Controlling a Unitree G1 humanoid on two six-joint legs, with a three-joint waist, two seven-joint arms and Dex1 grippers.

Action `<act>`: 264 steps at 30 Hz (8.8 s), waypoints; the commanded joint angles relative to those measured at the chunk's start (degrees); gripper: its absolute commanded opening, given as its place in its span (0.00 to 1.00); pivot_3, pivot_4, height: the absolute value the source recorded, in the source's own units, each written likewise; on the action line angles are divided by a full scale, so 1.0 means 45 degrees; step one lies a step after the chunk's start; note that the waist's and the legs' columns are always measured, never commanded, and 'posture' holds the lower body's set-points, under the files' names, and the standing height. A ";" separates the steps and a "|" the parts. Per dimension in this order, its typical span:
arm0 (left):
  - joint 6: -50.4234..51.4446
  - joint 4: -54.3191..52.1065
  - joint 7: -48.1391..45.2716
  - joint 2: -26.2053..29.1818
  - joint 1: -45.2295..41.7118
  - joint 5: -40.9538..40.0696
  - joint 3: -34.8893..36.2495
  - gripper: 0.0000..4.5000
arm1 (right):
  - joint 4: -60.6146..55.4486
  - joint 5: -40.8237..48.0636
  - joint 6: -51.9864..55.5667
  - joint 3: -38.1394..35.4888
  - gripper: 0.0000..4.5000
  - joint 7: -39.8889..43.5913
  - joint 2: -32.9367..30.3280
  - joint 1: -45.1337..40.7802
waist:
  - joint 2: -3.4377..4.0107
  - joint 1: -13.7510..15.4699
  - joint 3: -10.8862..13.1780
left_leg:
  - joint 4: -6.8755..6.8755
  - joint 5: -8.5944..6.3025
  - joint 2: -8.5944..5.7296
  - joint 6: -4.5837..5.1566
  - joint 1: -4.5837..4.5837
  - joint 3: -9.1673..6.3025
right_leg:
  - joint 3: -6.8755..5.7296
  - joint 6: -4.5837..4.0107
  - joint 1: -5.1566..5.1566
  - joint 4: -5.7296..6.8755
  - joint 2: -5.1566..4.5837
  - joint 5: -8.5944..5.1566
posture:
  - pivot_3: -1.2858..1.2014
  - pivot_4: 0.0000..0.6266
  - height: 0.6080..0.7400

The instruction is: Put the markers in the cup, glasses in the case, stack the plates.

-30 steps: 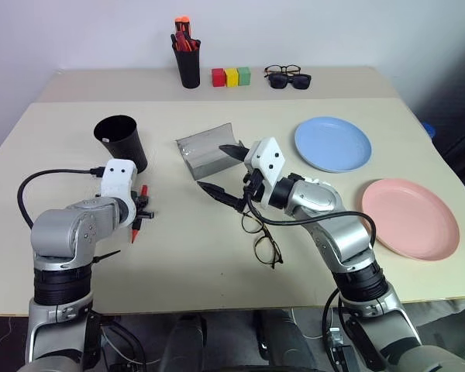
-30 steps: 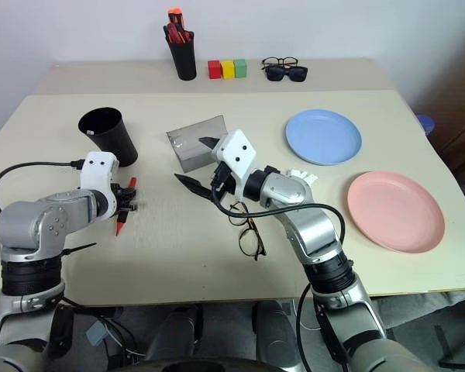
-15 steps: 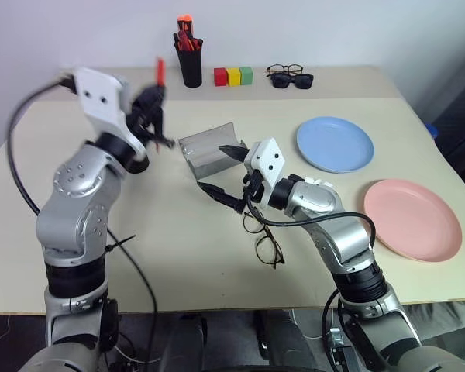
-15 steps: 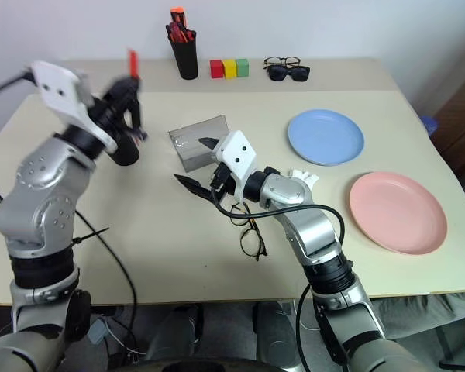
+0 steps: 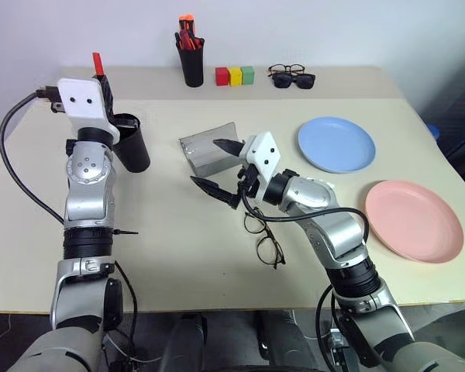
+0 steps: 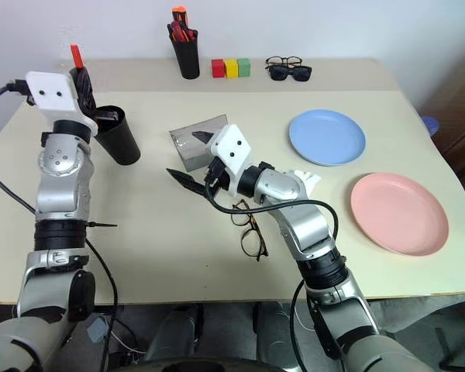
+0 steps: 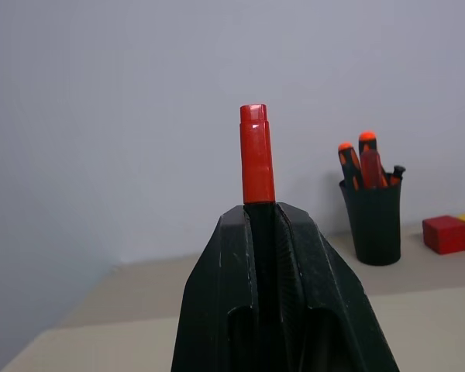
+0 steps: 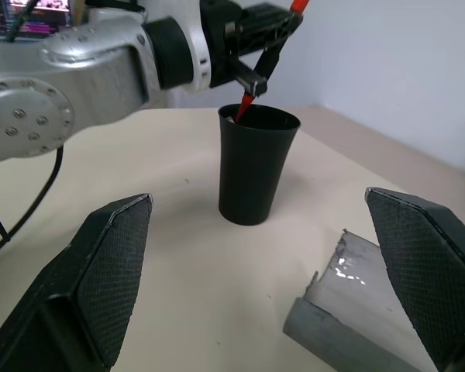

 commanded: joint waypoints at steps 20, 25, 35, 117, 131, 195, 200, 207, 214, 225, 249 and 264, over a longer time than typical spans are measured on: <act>0.7143 -0.3361 -0.6741 0.1610 0.0121 -0.1406 -0.4633 0.99 | -0.0911 0.0164 0.0218 -0.1651 1.00 0.0519 -0.2614 0.0724 | 0.0014 -0.0149 0.0005 | 0.0003 0.0000 0.0002 0.0003 -0.0005 -0.0001 | 0.0003 -0.0001 -0.0007 0.0008 0.0010 -0.0002 | 0.52 0.24 1.00; 0.7561 -0.1098 -0.7723 0.0856 -0.0819 -0.1151 -0.5373 0.99 | -0.1619 0.0325 0.0615 -0.2037 1.00 0.0841 -0.3421 0.1480 | 0.0015 -0.0062 0.0007 | 0.0002 -0.0003 0.0019 0.0009 -0.0016 -0.0010 | -0.0001 -0.0006 -0.0016 0.0011 0.0030 -0.0006 | 0.52 0.24 1.00; 0.5989 0.2314 -0.9568 0.0024 -0.2110 -0.0490 -0.5554 0.37 | -0.2771 0.0349 0.1264 -0.2154 1.00 0.0529 -0.3857 0.2424 | 0.0014 -0.0049 0.0008 | 0.0007 -0.0003 0.0015 0.0009 -0.0037 -0.0007 | -0.0001 -0.0003 -0.0029 0.0000 0.0023 -0.0005 | 0.52 0.24 1.00; 0.7961 -0.9278 -0.9461 0.3819 0.8606 -0.5469 0.0901 0.65 | 0.5180 -0.2035 0.1969 0.2820 0.67 0.2896 -0.1205 -0.5422 | 0.0028 -0.0055 0.0007 | 0.0012 -0.0005 0.0052 0.0015 -0.0103 0.0032 | 0.0015 -0.0058 -0.0164 0.0052 0.0043 0.0029 | 0.52 0.24 1.00; 0.9370 -0.0545 -0.6029 0.0151 -0.1884 -0.1761 -0.3762 0.19 | -0.2985 -0.0411 0.4281 0.0342 0.68 0.3265 -0.4456 -0.0286 | 0.0010 0.0036 -0.0003 | 0.0030 -0.0003 0.0032 0.0015 -0.0101 0.0009 | 0.0008 -0.0036 -0.0135 0.0053 0.0041 0.0039 | 0.52 0.24 1.00; 0.6119 -0.6878 -1.0160 0.0955 0.4018 -0.3440 -0.3195 0.18 | -0.2572 -0.3282 0.4973 -0.5333 0.01 0.0360 -0.8297 0.2795 | 0.0040 0.0338 0.0000 | 0.0037 -0.0001 0.0031 0.0014 -0.0108 0.0042 | 0.0039 -0.0035 -0.0136 0.0046 0.0032 0.0038 | 0.52 0.24 1.00; 0.4878 -0.5094 -1.0950 0.0583 0.3007 -0.3002 -0.4040 0.18 | -0.5301 -0.2718 0.6338 -0.8240 0.01 0.1575 -0.8997 0.6981 | 0.0039 0.0311 -0.0006 | 0.0059 -0.0001 0.0031 0.0015 -0.0088 0.0044 | 0.0038 -0.0033 -0.0088 0.0029 0.0034 0.0034 | 0.52 0.24 1.00; 0.4266 -0.4271 -1.1443 0.0238 0.2405 -0.3069 -0.4225 0.18 | -0.5663 -0.2502 0.6202 -0.7876 0.45 0.1254 -0.8731 0.7686 | 0.0047 0.0099 -0.0010 | 0.0104 -0.0006 0.0036 0.0021 0.0007 0.0081 | 0.0064 -0.0085 0.0008 0.0023 0.0032 0.0008 | 0.52 0.24 1.00; 0.4438 -0.5176 -1.1010 0.0528 0.3308 -0.3069 -0.3871 0.18 | -0.3412 -0.2796 0.4811 -0.3736 0.67 0.0074 -0.6685 0.4500 | 0.0035 -0.0070 -0.0007 | 0.0070 -0.0008 0.0042 0.0023 0.0062 0.0081 | 0.0068 -0.0084 0.0040 0.0023 0.0037 0.0005 | 0.52 0.24 1.00; 0.5054 -0.6694 -1.0172 0.0860 0.4595 -0.3201 -0.3423 0.18 | 0.0437 -0.3657 0.3413 -0.2020 0.49 -0.1490 -0.4923 0.2592 | 0.0036 0.0132 -0.0002 | 0.0037 -0.0008 0.0029 0.0022 0.0050 0.0080 | 0.0073 -0.0033 0.0039 -0.0002 0.0021 0.0012 | 0.52 0.24 1.00; 0.4304 -0.6156 -0.8932 0.1012 0.5700 -0.3264 -0.1520 0.18 | -0.2356 -0.2911 0.4667 -0.7282 0.74 -0.0816 -0.8204 0.5663 | 0.0036 -0.0002 -0.0007 | 0.0025 -0.0016 0.0041 0.0036 0.0117 0.0192 | 0.0169 -0.0065 0.0050 0.0000 0.0026 -0.0010 | 0.52 0.24 1.00; 0.4170 -0.8654 -0.6274 0.1871 1.0536 -0.2742 0.2443 0.18 | 0.0375 0.0652 0.1949 -0.5650 0.74 0.1704 -0.5645 0.3031 | 0.0010 -0.0053 -0.0002 | 0.0023 -0.0036 0.0043 0.0064 0.0119 0.0251 | 0.0226 -0.0056 0.0037 -0.0011 0.0016 -0.0017 | 0.52 0.24 1.00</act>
